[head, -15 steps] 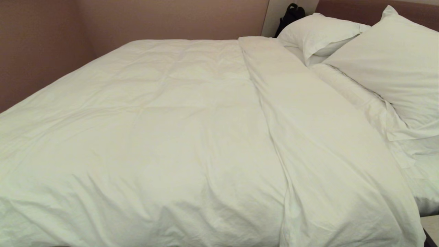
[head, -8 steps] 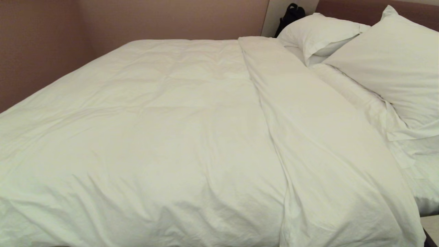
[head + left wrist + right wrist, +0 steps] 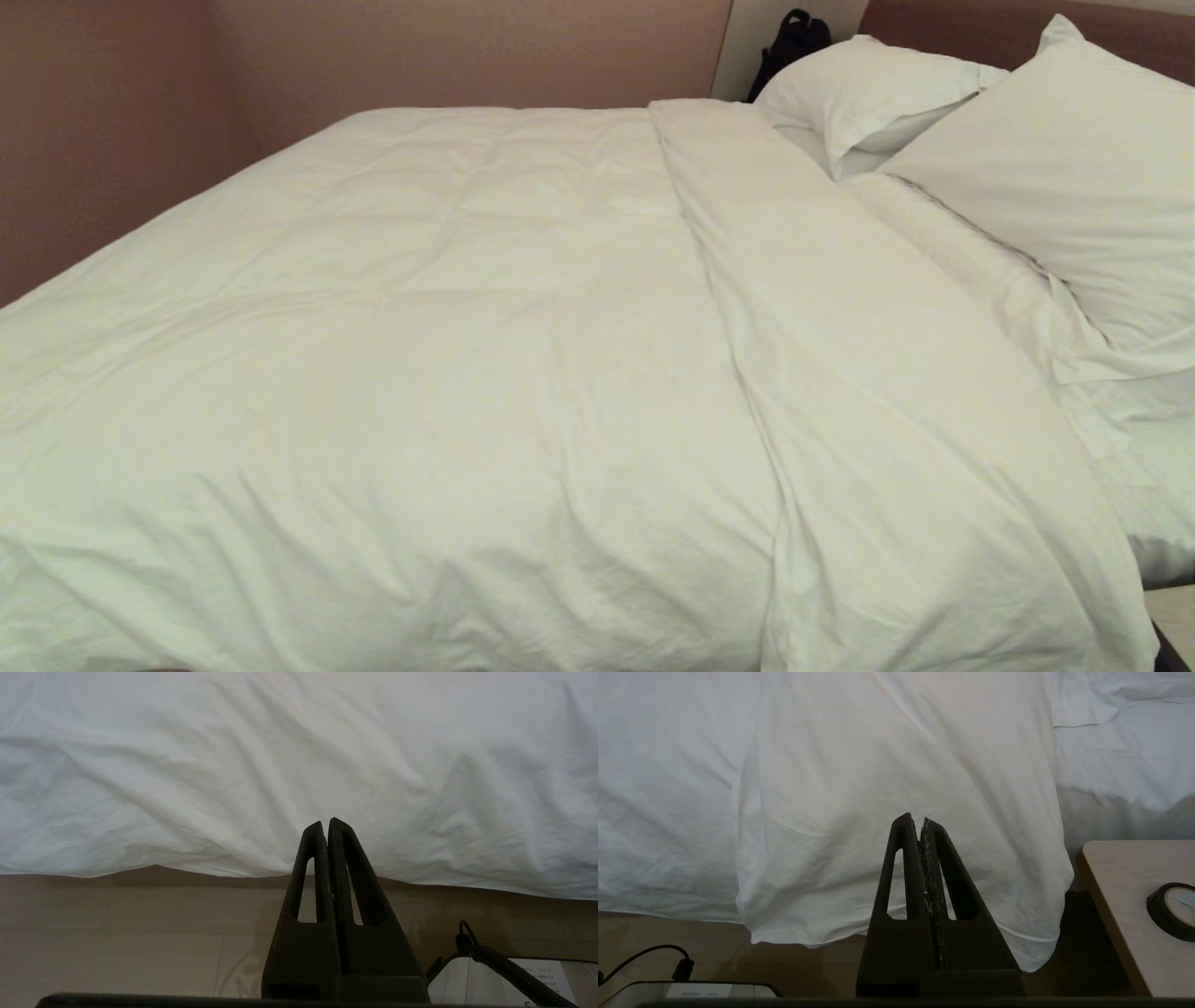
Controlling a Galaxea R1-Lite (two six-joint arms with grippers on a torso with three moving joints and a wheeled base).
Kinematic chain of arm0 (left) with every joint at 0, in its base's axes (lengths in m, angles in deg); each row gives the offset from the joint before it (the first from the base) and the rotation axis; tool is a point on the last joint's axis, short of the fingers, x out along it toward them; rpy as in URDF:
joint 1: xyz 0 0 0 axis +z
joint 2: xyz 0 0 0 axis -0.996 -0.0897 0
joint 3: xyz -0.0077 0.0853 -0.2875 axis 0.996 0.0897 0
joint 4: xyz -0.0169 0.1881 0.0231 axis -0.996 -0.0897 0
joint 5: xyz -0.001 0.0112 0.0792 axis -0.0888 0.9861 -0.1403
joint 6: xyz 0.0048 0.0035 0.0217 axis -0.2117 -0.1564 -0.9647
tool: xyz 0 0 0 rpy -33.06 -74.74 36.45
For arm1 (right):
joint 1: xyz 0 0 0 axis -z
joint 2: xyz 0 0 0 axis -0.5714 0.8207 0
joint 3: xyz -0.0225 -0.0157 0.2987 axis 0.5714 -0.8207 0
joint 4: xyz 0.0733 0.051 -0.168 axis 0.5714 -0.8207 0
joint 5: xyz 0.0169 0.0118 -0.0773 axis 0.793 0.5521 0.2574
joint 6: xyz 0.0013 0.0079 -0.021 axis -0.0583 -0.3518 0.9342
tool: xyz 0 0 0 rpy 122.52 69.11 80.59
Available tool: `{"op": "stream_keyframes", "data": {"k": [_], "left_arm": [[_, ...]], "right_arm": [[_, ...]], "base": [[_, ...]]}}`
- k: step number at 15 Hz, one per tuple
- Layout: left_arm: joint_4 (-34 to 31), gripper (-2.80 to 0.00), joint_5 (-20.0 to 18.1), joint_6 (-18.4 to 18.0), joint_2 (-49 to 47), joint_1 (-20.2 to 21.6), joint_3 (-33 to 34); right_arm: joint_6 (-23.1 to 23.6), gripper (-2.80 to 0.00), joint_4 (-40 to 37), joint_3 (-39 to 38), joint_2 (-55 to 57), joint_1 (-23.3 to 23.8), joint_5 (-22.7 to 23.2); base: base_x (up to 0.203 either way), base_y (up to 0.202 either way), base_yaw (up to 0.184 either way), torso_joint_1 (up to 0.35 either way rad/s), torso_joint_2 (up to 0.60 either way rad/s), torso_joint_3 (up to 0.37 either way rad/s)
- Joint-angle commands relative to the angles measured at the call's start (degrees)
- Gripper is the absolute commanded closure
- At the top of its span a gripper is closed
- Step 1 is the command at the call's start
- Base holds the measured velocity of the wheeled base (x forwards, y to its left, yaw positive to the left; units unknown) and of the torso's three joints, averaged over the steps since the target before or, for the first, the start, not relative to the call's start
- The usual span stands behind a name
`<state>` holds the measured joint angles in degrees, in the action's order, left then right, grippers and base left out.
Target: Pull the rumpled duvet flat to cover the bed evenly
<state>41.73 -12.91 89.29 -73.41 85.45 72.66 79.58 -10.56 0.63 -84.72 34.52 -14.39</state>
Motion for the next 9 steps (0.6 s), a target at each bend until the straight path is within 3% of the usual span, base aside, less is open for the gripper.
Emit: {"op": "stream_keyframes", "data": {"k": [1, 9], "left_arm": [[-0.1, 0.00, 0.1, 0.1, 0.0, 0.0, 0.1], [-0.1, 0.00, 0.0, 0.4, 0.0, 0.0, 0.1]], "right_arm": [[0.0, 0.00, 0.0, 0.0, 0.0, 0.0, 0.0], [0.0, 0.00, 0.0, 0.0, 0.0, 0.0, 0.0]], "base": [[0.000, 0.000, 0.000, 0.000, 0.00, 0.000], [-0.012, 0.000, 0.000, 0.001, 0.00, 0.000]]}}
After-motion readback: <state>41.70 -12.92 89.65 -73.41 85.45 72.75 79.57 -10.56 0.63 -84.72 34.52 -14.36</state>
